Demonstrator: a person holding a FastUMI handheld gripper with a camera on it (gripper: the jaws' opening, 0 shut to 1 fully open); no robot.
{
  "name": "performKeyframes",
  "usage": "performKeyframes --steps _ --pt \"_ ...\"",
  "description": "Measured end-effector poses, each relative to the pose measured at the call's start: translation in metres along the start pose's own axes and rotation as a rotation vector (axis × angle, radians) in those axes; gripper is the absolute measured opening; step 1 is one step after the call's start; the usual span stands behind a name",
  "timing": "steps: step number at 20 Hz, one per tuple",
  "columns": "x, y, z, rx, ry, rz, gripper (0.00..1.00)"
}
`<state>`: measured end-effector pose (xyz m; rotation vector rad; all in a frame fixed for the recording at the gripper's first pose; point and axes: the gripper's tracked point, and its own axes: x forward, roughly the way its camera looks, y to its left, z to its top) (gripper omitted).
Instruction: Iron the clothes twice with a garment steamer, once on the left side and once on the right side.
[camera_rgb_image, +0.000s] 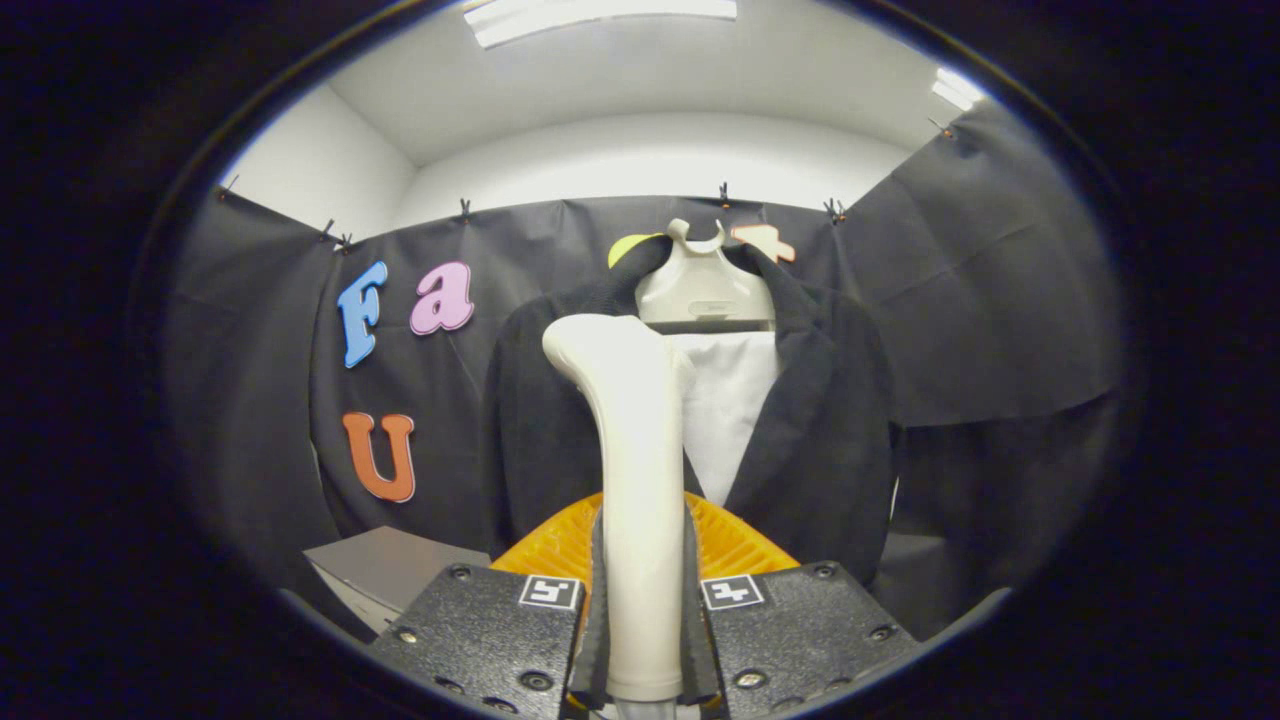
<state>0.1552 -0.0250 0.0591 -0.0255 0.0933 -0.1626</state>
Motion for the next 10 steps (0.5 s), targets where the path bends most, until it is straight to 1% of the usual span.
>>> performKeyframes --steps 5,8,10 --pt "-0.006 -0.009 -0.037 0.000 0.079 -0.020 0.31" --pt "-0.016 -0.009 -0.060 0.024 0.122 -0.009 0.31" --pt "-0.019 -0.014 -0.073 0.012 0.138 -0.020 0.31"
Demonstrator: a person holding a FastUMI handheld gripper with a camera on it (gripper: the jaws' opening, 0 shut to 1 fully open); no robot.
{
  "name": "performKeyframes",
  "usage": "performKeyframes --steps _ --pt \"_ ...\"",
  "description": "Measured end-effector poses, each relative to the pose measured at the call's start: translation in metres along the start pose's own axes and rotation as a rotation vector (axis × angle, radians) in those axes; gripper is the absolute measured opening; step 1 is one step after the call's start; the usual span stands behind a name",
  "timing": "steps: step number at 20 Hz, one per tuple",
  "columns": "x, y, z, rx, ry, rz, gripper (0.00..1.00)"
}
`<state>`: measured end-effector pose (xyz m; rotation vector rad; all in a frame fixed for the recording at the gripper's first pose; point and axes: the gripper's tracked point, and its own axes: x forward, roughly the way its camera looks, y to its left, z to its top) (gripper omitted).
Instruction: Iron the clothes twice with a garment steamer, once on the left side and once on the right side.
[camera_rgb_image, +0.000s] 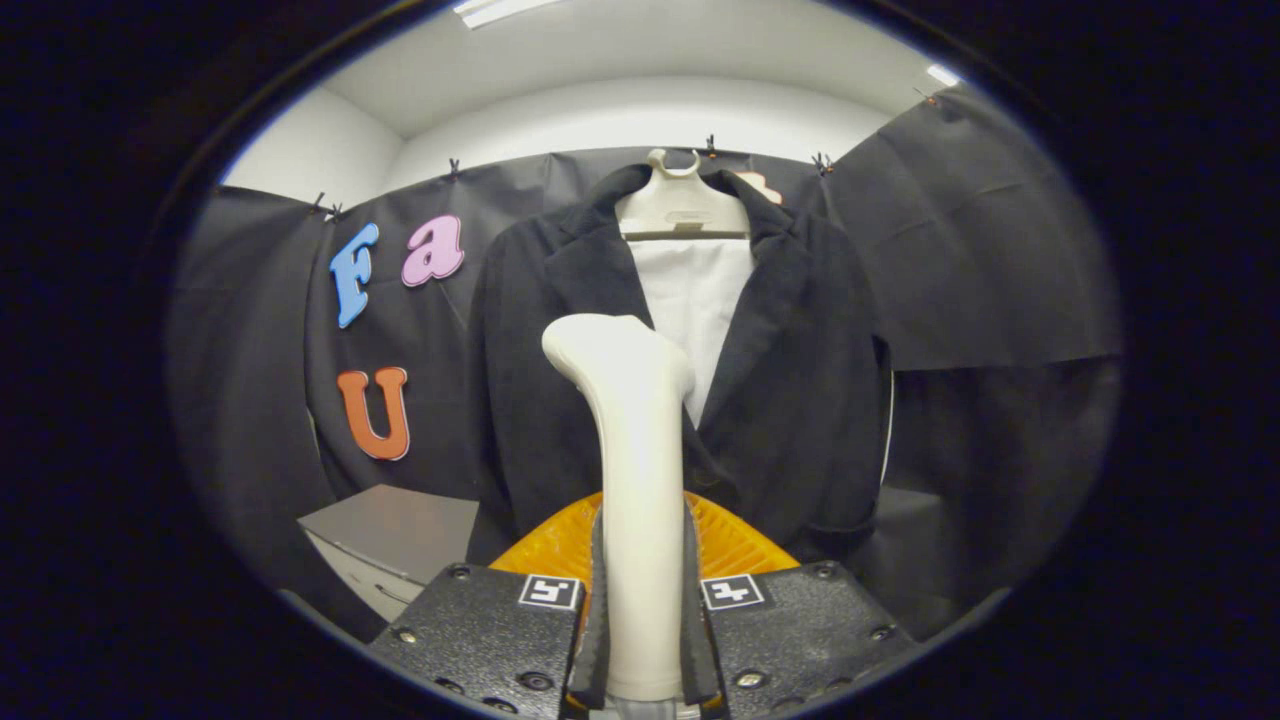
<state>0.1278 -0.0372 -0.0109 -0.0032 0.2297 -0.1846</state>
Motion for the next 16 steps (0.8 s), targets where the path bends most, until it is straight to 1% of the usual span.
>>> performKeyframes --steps 4,7,9,13,16 --pt "-0.007 -0.005 -0.025 -0.023 0.028 0.002 0.31" --pt "-0.012 -0.013 -0.049 -0.019 0.075 -0.005 0.31" --pt "-0.015 -0.017 -0.061 -0.048 0.084 -0.019 0.31" --pt "-0.023 -0.017 -0.085 -0.069 0.109 -0.003 0.31" --pt "-0.026 -0.021 -0.121 -0.085 0.180 0.001 0.31"
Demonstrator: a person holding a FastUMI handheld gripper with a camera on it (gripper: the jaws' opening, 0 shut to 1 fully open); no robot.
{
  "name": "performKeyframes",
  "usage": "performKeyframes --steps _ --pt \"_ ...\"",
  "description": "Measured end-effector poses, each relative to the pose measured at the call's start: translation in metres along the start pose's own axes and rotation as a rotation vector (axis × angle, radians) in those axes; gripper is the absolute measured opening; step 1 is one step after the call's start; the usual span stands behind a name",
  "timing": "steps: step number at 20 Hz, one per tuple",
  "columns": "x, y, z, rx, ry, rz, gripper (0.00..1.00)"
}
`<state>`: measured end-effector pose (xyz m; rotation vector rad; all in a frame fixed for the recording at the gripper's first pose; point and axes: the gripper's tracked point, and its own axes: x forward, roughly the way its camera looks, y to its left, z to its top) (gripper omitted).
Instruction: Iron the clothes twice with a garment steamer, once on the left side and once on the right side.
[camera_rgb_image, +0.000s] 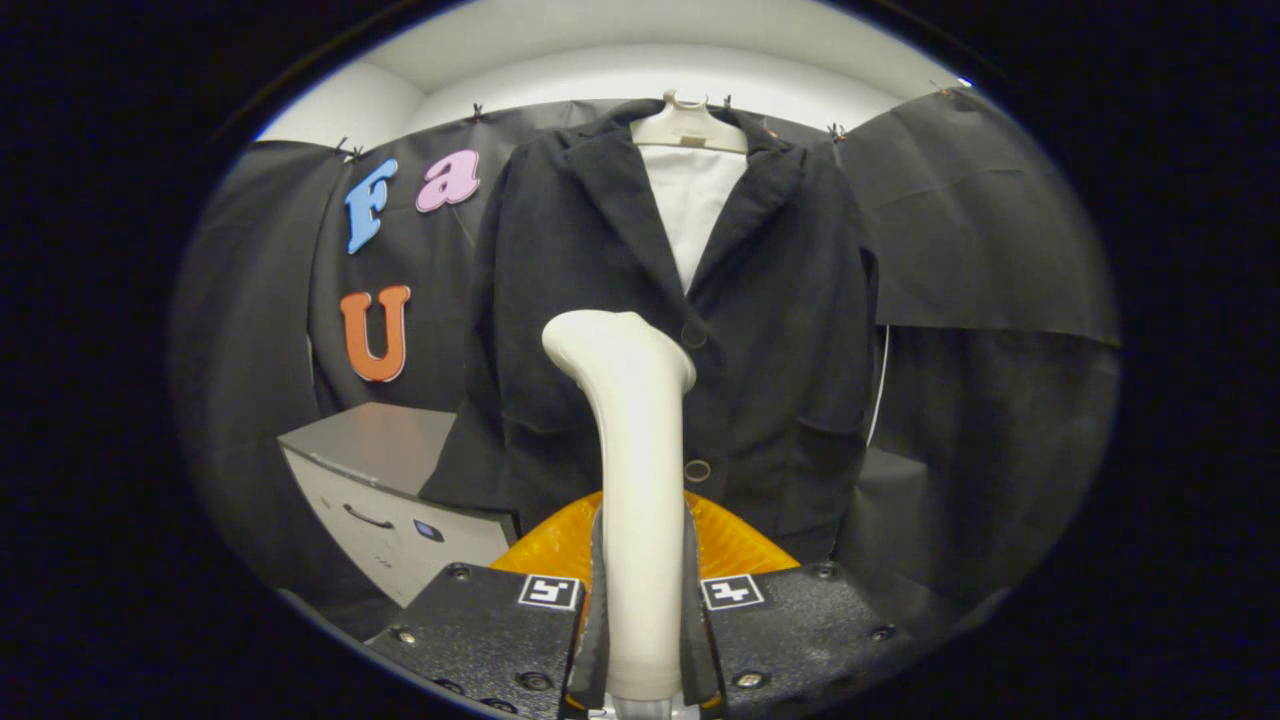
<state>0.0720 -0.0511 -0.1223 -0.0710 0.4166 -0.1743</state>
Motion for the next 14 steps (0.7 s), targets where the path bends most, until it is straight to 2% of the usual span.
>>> performKeyframes --steps 14 --pt "0.000 -0.006 -0.129 -0.098 0.273 -0.013 0.31"
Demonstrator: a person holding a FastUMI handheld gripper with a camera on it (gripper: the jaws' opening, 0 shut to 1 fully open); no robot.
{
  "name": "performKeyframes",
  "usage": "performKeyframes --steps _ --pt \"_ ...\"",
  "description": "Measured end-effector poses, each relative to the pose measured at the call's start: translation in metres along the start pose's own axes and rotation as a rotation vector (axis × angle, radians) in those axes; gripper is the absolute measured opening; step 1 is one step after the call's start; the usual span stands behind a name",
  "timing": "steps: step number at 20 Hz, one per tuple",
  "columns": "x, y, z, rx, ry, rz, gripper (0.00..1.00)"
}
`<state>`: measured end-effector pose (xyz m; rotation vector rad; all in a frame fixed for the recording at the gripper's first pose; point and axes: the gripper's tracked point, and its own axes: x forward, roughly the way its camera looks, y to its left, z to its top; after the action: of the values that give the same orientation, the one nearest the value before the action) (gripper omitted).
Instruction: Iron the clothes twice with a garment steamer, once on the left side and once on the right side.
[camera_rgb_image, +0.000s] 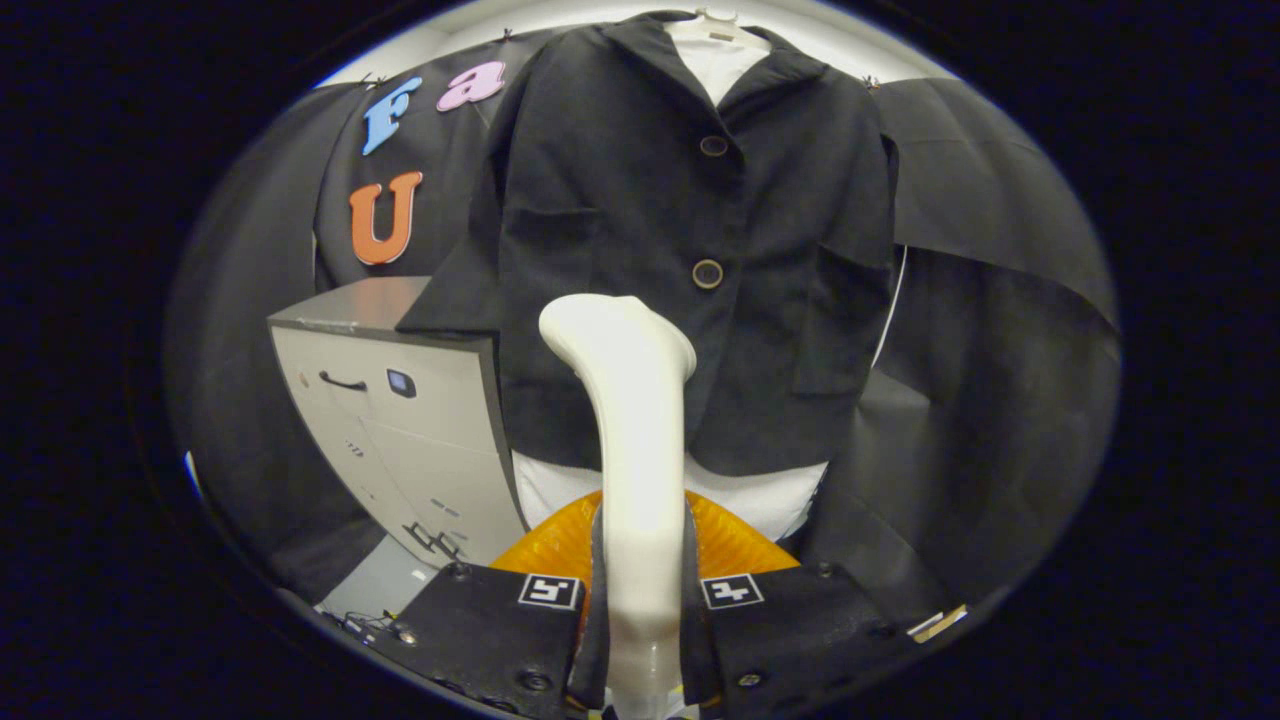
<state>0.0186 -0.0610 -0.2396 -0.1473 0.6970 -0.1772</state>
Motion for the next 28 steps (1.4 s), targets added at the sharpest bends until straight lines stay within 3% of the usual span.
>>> performKeyframes --steps 8,15,19,28 --pt "0.012 0.006 -0.067 -0.012 0.158 0.017 0.31" --pt "0.002 0.006 -0.065 0.027 0.183 0.068 0.31" --pt "-0.030 -0.009 -0.023 0.092 0.102 0.113 0.31" --pt "-0.078 -0.099 0.128 0.207 -0.281 0.113 0.31"
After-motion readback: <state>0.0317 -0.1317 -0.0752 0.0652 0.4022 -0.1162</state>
